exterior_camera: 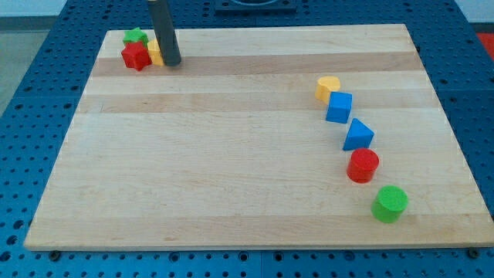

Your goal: Slide yellow heart towards top center

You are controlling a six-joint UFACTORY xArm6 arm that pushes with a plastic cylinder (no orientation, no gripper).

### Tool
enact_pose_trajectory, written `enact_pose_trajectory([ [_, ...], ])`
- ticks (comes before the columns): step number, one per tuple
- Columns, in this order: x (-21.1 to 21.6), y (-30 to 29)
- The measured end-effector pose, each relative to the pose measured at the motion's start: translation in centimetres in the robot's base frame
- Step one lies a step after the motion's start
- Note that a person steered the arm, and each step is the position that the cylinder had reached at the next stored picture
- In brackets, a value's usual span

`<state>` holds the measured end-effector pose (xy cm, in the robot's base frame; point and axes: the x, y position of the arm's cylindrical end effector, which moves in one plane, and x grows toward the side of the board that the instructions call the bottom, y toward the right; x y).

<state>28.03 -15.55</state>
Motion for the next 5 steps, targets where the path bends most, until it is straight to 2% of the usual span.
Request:
enact_pose_trajectory([
  [1, -0.7, 0.0],
  [2, -0.6, 6.6],
  [4, -0.6, 28.4],
  [5, -0.4, 31.1],
])
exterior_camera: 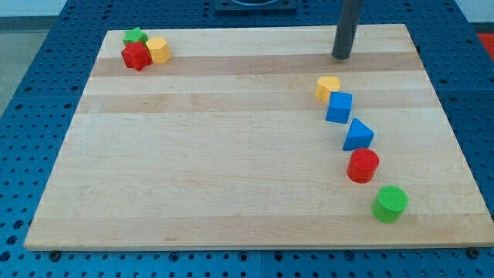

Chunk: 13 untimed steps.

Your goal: Slide yellow heart towards top center

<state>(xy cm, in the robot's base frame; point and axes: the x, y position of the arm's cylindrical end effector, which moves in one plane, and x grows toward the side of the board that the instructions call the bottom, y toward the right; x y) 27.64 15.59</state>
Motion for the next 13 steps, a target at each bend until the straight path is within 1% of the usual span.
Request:
enact_pose_trajectory([
  [2, 6.6, 0.4],
  [3, 7.9, 1.3],
  [4, 8.3, 1.7],
  [5, 8.3, 0.8],
  [7, 8.3, -6.9],
  [8, 8.7, -6.9],
  [9, 10.1, -6.8],
  [10, 10.4, -5.8],
  [11, 12.1, -4.5],
  [12, 14.0, -5.4],
  [13, 15.0, -9.0],
])
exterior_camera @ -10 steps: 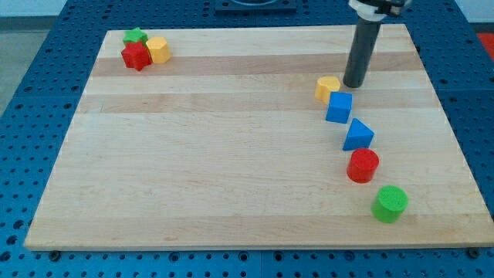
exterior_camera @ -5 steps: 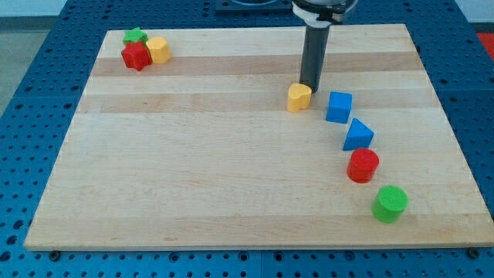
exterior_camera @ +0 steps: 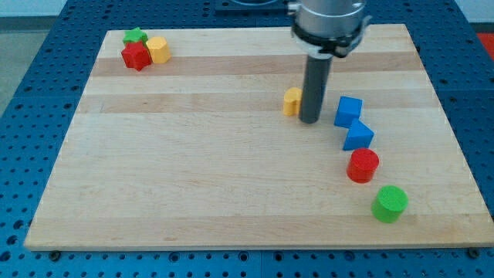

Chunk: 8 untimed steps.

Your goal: Slide yellow heart towards top center

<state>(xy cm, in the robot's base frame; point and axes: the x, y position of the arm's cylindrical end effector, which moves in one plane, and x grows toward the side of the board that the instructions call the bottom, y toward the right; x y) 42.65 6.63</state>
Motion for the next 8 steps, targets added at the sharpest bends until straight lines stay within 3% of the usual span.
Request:
enact_pose_trajectory([
  [2, -0.1, -1.9],
  [4, -0.4, 1.6],
  [8, -3.5, -0.7],
])
